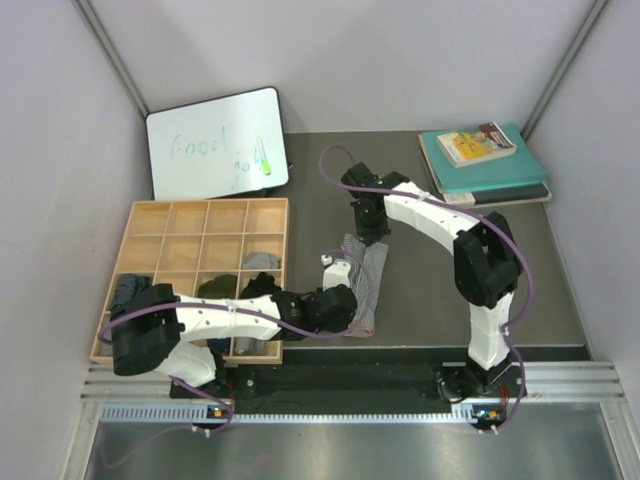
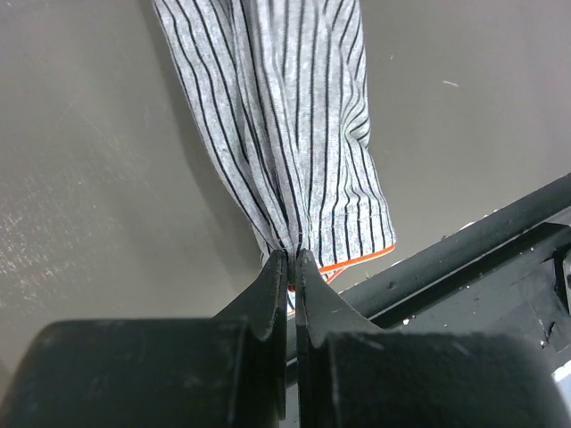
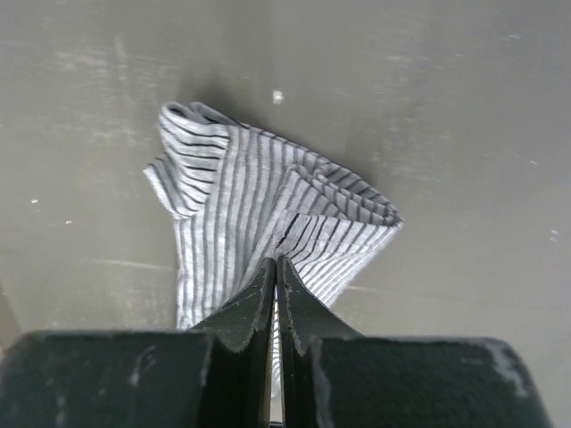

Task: Roll the underwear
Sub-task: Fold the underwear at the center of the board.

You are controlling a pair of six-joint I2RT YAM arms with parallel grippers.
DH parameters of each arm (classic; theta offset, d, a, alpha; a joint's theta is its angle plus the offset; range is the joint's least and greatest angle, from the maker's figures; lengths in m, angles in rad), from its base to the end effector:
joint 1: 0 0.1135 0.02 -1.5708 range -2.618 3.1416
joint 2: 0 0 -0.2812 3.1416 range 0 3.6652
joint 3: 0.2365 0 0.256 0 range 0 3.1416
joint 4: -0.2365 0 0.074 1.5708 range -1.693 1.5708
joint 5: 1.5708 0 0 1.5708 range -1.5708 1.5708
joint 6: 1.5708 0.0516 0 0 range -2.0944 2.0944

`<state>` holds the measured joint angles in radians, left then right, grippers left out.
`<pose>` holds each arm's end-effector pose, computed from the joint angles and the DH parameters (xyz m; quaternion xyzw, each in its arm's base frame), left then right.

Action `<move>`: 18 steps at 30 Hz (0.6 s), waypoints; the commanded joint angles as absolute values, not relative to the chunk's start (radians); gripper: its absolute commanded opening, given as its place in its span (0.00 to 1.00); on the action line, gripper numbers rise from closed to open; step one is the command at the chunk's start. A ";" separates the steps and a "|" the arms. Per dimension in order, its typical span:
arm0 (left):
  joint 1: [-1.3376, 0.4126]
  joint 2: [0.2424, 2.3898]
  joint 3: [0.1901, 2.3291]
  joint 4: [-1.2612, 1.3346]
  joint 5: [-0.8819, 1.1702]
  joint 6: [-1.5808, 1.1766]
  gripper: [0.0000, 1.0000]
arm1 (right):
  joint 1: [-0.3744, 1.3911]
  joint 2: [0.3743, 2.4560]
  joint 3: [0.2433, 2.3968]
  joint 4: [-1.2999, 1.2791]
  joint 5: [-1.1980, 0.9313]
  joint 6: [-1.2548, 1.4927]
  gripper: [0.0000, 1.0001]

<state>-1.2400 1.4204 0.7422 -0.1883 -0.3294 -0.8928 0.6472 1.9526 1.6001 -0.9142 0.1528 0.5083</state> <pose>0.1096 -0.2677 0.1885 0.1042 0.9218 -0.2235 0.2992 0.3370 0.2449 0.2256 -0.0569 0.9840 0.0193 0.1677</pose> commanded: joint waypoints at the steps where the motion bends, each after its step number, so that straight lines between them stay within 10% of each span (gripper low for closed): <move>1: -1.249 1.413 0.733 -0.179 -0.334 -0.913 0.00 | 0.678 1.971 1.663 -0.873 0.121 0.511 0.00; 18: -1.252 1.431 0.707 -0.175 -0.333 -0.927 0.00 | 0.732 2.065 1.723 -0.841 0.018 0.502 0.00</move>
<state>-1.2446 1.4296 0.7158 -0.1875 -0.3302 -0.9165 0.7238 2.0514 1.6833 -0.8822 0.0490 0.5068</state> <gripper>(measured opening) 0.027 0.004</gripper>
